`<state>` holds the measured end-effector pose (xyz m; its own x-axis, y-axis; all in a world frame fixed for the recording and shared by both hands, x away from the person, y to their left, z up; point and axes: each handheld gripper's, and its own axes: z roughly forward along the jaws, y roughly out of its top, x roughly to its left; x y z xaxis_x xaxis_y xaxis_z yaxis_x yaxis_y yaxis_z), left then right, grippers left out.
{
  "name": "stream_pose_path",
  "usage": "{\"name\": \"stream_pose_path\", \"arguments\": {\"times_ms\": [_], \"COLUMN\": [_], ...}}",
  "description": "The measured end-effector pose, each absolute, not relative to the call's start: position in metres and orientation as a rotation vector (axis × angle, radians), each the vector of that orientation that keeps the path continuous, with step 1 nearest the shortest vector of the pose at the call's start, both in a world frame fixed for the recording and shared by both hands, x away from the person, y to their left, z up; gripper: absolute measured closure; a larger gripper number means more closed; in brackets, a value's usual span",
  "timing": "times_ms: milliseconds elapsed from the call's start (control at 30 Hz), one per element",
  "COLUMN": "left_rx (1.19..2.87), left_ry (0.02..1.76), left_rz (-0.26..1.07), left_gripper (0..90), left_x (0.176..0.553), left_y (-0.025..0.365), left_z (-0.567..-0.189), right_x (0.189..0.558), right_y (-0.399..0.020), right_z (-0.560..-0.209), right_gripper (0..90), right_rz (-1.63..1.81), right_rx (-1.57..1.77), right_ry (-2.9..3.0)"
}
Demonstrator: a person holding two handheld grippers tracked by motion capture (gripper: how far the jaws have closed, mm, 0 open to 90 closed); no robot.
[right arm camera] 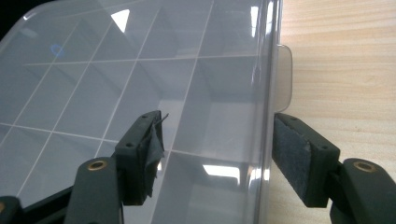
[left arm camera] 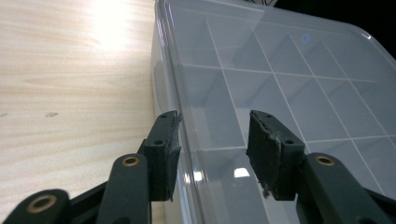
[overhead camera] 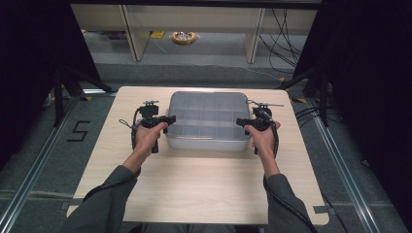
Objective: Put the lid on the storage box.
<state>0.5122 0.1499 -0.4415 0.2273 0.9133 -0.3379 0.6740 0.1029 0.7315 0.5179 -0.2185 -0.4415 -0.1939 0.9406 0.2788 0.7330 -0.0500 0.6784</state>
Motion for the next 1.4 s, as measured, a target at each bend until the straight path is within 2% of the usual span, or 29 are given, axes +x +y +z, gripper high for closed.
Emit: {"name": "stream_pose_path", "arguments": {"times_ms": [300, 500, 533, 767, 900, 967, 1000, 1033, 1200, 1400], "left_rx": [1.565, 1.540, 1.534, 1.510, 1.500, 1.478, 1.475, 1.466, 1.438, 1.415], "left_ry": [1.564, 1.574, 1.578, 1.587, 1.600, 1.611, 1.608, 1.610, 1.615, 1.628], "left_rz": [0.248, 0.237, 0.235, 0.222, 0.211, 0.196, 0.181, 0.168, 0.146, 0.118], "left_gripper": [52.3, 51.5, 51.2, 50.3, 51.7, 51.8, 52.7, 53.3, 53.8, 55.2], "left_x": [0.519, 0.523, 0.525, 0.535, 0.540, 0.543, 0.544, 0.545, 0.551, 0.553], "left_y": [0.166, 0.168, 0.169, 0.168, 0.166, 0.164, 0.164, 0.163, 0.162, 0.165], "left_z": [-0.451, -0.449, -0.449, -0.450, -0.454, -0.456, -0.456, -0.457, -0.456, -0.458], "right_x": [0.519, 0.522, 0.521, 0.535, 0.545, 0.549, 0.549, 0.553, 0.558, 0.554], "right_y": [-0.222, -0.226, -0.222, -0.241, -0.242, -0.247, -0.242, -0.245, -0.244, -0.244], "right_z": [-0.437, -0.437, -0.435, -0.437, -0.433, -0.436, -0.434, -0.437, -0.441, -0.441], "right_gripper": [40.1, 41.8, 42.2, 40.7, 42.0, 42.0, 42.8, 43.4, 45.8, 46.3], "right_rz": [1.065, 1.073, 1.106, 1.190, 1.227, 1.219, 1.227, 1.226, 1.260, 1.356], "right_rx": [1.795, 1.781, 1.891, 1.911, 2.011, 1.924, 2.021, 1.940, 1.941, 2.016], "right_ry": [2.008, 2.015, 1.967, 1.912, 1.855, 1.893, 1.860, 1.889, 1.893, 1.862]}}
